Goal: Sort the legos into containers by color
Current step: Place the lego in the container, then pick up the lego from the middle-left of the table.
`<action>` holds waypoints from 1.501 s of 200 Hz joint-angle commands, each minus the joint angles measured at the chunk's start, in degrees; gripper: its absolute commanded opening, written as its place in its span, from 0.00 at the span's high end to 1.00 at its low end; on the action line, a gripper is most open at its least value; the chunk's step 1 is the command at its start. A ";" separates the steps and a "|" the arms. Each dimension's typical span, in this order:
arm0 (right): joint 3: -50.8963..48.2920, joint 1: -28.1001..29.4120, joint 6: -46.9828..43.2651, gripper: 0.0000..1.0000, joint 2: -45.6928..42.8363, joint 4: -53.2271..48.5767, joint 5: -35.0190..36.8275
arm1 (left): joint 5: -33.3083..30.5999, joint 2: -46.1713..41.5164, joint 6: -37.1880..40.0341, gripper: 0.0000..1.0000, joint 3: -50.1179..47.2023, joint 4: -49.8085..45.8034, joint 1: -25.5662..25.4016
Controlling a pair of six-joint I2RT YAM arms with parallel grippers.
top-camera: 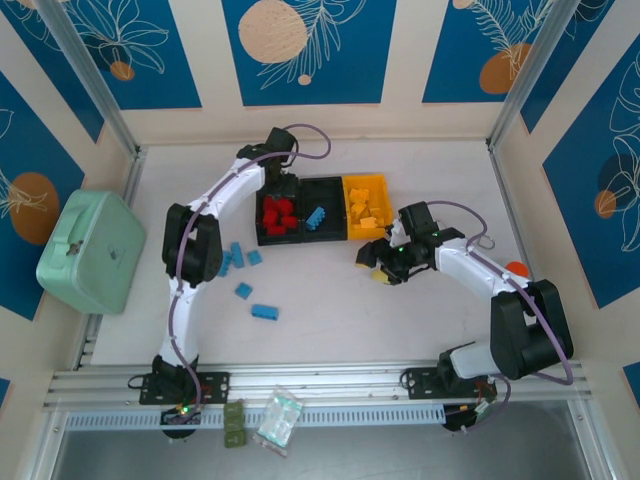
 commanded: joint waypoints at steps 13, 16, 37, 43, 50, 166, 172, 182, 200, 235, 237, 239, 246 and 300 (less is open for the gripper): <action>-0.87 -0.17 0.88 0.38 -1.19 -0.09 -0.32 | 0.41 -0.76 -0.80 0.45 1.89 -0.83 0.23; -0.86 -0.12 0.89 0.39 -1.21 -0.07 -0.37 | 0.45 -1.09 -0.84 0.44 1.77 -0.76 0.16; -0.62 0.19 0.98 0.39 -0.88 0.36 -0.51 | 0.70 -3.85 -1.02 0.39 0.06 -0.41 0.01; -0.46 0.34 1.01 0.39 -0.76 0.41 -0.51 | 0.96 -4.80 -1.02 0.39 -0.56 -0.23 -0.06; -0.22 0.54 0.90 0.39 -0.67 0.50 -0.51 | 1.08 -6.03 -1.11 0.39 -1.41 -0.12 -0.14; 5.85 8.09 -7.37 0.38 -1.13 3.19 -0.25 | -2.30 -40.70 -6.49 0.39 -44.38 6.33 -0.34; 6.11 8.72 -7.68 0.38 -1.02 3.54 -0.34 | -2.79 -42.13 -6.93 0.39 -46.04 6.21 -0.25; 6.61 9.81 -8.47 0.38 -0.89 4.00 -0.43 | -3.41 -44.25 -7.68 0.39 -48.39 5.90 -0.01; 7.69 11.83 -9.49 0.38 -0.49 4.19 0.31 | -3.97 -47.02 -9.26 0.40 -52.33 5.41 0.44; 7.56 13.02 -9.26 0.39 0.49 4.82 0.83 | 0.20 -50.79 -13.80 0.40 -59.40 5.86 0.40; 7.44 13.02 -9.22 0.39 0.49 4.92 0.88 | 0.39 -50.97 -14.21 0.40 -59.87 5.98 0.37; 7.32 13.02 -9.13 0.39 0.49 5.01 0.82 | 0.75 -51.19 -14.56 0.40 -60.25 6.10 0.32; 7.10 13.02 -9.04 0.39 0.60 5.24 0.80 | 1.46 -51.78 -15.40 0.40 -62.00 6.72 0.11; 7.93 13.02 -9.46 0.39 1.86 4.91 0.36 | 3.32 -49.59 -14.97 0.34 -69.33 10.30 -2.83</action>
